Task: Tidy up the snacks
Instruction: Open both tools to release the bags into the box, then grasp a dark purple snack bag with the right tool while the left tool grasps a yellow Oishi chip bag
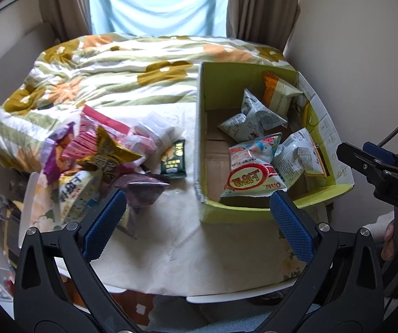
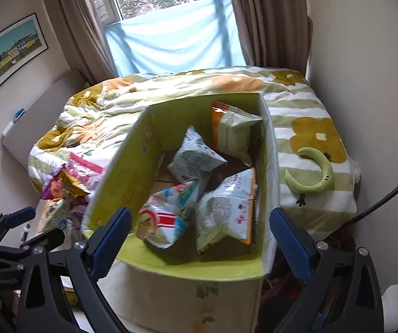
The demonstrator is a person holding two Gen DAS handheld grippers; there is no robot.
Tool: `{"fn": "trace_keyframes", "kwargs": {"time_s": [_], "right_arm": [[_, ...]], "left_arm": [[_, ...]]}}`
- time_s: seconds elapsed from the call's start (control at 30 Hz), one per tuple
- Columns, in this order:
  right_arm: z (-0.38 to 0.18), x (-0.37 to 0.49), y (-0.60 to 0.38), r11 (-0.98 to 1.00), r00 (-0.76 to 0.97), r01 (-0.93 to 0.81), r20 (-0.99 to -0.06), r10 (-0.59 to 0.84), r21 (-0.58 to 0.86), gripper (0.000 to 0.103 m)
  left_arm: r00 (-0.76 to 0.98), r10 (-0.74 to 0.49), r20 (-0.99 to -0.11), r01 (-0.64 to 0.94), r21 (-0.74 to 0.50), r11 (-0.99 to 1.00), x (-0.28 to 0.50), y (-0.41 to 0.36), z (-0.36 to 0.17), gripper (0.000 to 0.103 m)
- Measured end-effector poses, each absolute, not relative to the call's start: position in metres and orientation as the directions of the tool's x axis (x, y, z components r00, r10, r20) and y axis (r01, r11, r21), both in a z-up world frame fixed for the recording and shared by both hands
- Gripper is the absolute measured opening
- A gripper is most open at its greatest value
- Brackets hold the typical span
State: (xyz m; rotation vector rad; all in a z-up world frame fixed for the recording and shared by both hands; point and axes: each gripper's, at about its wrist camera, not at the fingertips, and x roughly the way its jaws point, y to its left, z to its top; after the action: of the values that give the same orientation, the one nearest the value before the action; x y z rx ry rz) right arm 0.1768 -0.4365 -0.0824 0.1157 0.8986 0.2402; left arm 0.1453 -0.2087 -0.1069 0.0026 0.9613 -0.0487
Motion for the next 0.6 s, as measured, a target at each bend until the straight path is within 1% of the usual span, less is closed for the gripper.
{"fn": "trace_keyframes", "kwargs": {"time_s": [0.2, 0.37, 0.6], "right_arm": [[-0.058, 0.159, -0.411, 0.940, 0.615, -0.232, -0.711, 0.340, 0.249, 0.099], [-0.049, 0.143, -0.376, 0.921, 0.615, -0.270, -0.685, 0.390, 0.281, 0.099], [-0.060, 0.128, -0.316, 0.911, 0.586, -0.270, -0.697, 0.413, 0.312, 0.099]], "left_arm": [[0.614, -0.010, -0.789, -0.011, -0.021, 1.000, 0.119, -0.166, -0.083, 0.102], [0.622, 0.034, -0.782, -0.049, 0.005, 0.999, 0.107, -0.120, -0.079, 0.102], [0.613, -0.002, -0.790, -0.043, -0.035, 0.998, 0.109, -0.045, -0.082, 0.102]]}}
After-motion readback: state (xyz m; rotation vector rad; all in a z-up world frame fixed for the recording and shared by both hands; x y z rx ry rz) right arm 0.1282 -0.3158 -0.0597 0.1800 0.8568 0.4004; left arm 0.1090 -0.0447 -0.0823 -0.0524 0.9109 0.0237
